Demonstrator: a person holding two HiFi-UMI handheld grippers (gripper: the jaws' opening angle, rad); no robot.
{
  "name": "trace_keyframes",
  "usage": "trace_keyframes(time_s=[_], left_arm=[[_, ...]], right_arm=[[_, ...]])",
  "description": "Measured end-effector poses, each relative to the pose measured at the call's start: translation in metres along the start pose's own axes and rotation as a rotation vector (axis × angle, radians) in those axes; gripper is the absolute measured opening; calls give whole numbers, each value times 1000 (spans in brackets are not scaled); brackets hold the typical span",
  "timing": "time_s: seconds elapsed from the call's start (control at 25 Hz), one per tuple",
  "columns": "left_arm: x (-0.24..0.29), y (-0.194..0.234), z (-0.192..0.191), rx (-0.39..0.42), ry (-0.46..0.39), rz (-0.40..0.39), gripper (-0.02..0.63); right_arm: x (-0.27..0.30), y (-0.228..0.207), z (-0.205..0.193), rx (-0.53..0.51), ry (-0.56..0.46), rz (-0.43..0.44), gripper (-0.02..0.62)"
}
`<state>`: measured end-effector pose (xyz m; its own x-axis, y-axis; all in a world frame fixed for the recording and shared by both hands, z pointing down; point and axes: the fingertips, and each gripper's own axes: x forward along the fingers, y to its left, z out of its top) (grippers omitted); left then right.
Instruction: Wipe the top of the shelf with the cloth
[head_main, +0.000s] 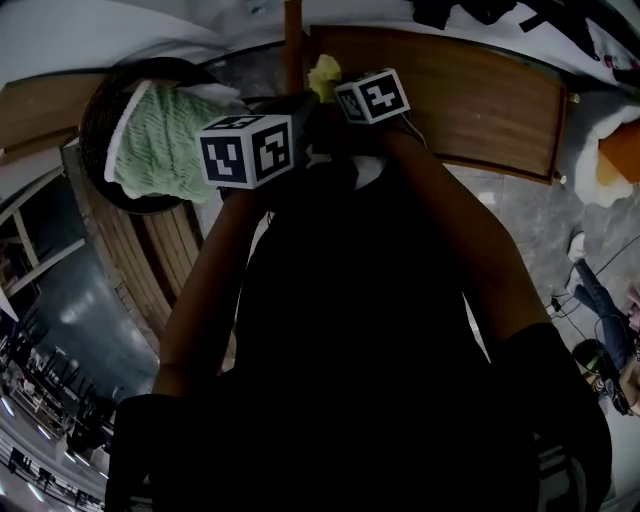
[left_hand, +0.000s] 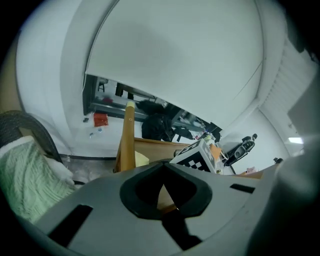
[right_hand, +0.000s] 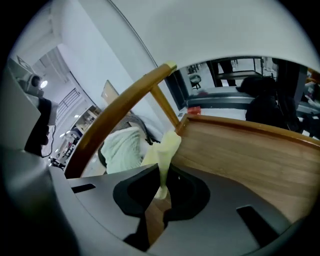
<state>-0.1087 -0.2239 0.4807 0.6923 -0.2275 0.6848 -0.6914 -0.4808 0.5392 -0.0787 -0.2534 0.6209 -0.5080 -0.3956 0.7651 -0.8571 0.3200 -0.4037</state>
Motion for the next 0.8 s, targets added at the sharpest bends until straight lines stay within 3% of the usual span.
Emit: trace_keyframes(time_s=[0.4, 0.56, 0.8], left_arm=[[-2, 9, -7, 8, 11, -50, 11], [1, 3, -9, 13, 32, -63, 11], [18, -12, -17, 41, 79, -66, 11]], right_arm=[[29, 2, -20, -27, 81, -36, 44], [24, -3, -24, -75, 93, -48, 46], [4, -29, -38, -64, 109, -46, 46]])
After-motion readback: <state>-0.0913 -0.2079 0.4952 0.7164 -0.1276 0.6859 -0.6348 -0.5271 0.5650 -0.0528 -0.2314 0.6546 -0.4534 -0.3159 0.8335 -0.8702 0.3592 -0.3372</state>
